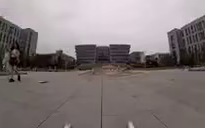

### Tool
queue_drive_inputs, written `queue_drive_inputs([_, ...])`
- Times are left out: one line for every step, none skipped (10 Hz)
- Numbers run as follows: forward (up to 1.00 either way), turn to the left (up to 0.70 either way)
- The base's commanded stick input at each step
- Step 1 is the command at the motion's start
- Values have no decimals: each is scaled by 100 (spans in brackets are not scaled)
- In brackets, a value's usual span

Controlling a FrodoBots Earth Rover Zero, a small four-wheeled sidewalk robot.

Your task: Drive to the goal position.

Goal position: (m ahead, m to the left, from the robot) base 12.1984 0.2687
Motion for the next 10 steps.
queue_drive_inputs([70,14])
queue_drive_inputs([70,14])
queue_drive_inputs([70,6])
queue_drive_inputs([70,3])
queue_drive_inputs([70,1])
queue_drive_inputs([70,1])
queue_drive_inputs([70,0])
queue_drive_inputs([70,1])
queue_drive_inputs([70,0])
queue_drive_inputs([70,0])
